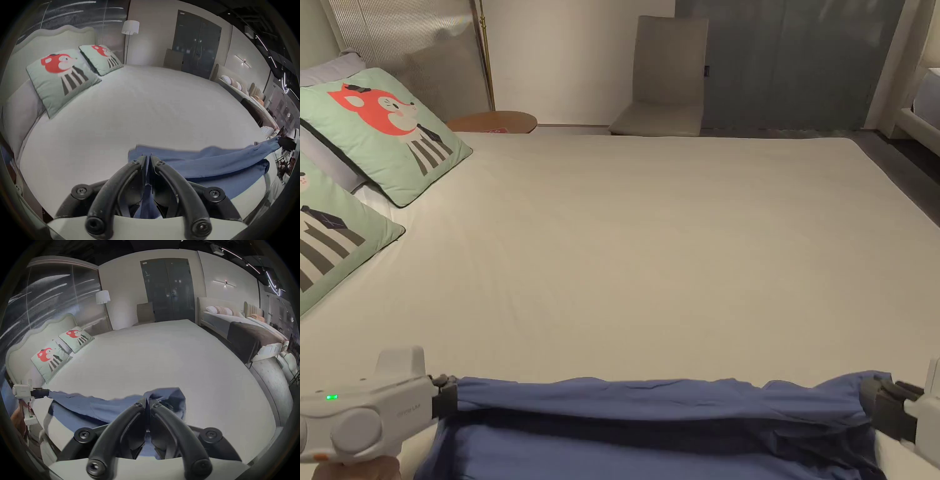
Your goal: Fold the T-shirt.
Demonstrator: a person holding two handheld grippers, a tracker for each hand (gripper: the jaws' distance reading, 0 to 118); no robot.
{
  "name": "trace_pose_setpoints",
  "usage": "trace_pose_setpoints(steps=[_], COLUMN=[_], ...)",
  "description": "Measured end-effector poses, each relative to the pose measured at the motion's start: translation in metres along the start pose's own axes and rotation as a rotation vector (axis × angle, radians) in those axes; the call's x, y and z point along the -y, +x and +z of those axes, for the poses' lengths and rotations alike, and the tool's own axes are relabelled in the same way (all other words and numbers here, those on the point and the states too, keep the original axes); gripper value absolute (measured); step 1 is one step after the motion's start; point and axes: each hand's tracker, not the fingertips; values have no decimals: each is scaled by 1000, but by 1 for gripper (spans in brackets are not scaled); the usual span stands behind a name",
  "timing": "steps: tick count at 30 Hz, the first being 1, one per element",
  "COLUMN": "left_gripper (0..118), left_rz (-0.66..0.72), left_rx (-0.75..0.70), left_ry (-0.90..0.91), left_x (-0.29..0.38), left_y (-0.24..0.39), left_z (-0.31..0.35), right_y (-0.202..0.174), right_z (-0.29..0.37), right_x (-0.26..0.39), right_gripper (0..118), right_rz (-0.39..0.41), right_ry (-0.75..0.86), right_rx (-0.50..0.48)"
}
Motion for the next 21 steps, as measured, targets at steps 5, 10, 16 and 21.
trace_pose_setpoints(steps=[5, 10, 16, 21], left_gripper=[2, 2, 11, 107], left_rz=[-8, -19, -39, -24], left_rx=[-16, -51, -88, -84], left_ry=[-61, -98, -81, 27], left_x=[43, 59, 57, 31], left_y=[-4, -6, -4, 10], left_z=[-7, -19, -19, 3], right_y=[0, 5, 1, -23], right_z=[-5, -25, -28, -4], right_x=[50, 82, 84, 52], right_gripper=[3, 3, 7, 93], right_rz=[-5, -20, -10, 44], right_ry=[-86, -158, -151, -25], right_rx=[75, 150, 177, 185])
